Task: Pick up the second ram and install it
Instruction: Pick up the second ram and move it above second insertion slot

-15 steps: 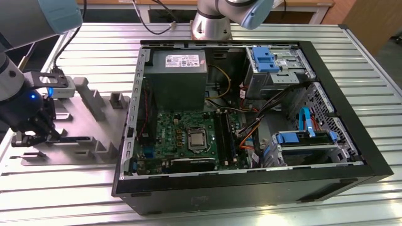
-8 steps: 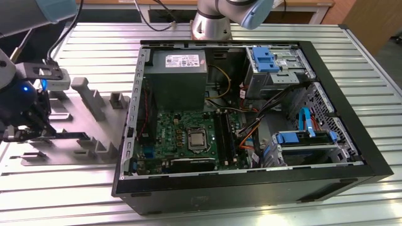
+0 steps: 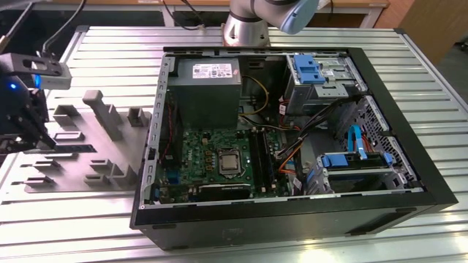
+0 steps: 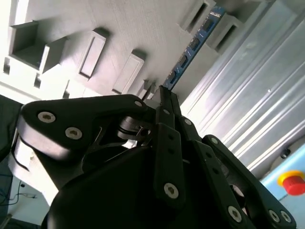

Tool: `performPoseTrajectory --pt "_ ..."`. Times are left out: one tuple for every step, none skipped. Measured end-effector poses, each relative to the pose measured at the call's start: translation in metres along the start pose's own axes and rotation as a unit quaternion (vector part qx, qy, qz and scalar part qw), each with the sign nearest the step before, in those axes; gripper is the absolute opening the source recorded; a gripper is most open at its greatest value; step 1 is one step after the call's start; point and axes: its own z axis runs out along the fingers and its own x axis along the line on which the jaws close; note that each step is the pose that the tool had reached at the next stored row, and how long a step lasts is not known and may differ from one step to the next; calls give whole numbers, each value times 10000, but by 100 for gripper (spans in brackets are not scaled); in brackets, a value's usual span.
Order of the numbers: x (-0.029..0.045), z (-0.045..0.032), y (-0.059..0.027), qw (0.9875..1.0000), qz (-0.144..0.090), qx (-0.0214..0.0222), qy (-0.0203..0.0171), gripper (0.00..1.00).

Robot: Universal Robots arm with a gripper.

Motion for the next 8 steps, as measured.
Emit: performPoseTrajectory --pt "-1 -44 2 10000 0 -1 0 12" --pt "-2 -88 4 10000 0 0 0 12" --pt "-3 -132 5 10000 0 0 0 12" --pt "-4 -176 7 10000 0 0 0 12" --pt "-5 -220 9 10000 0 0 0 12" --pt "-7 -263 10 10000 0 1 -1 12" --pt "-8 -311 12 10000 0 1 0 12" --pt "-9 -356 14 10000 -1 1 -1 12"
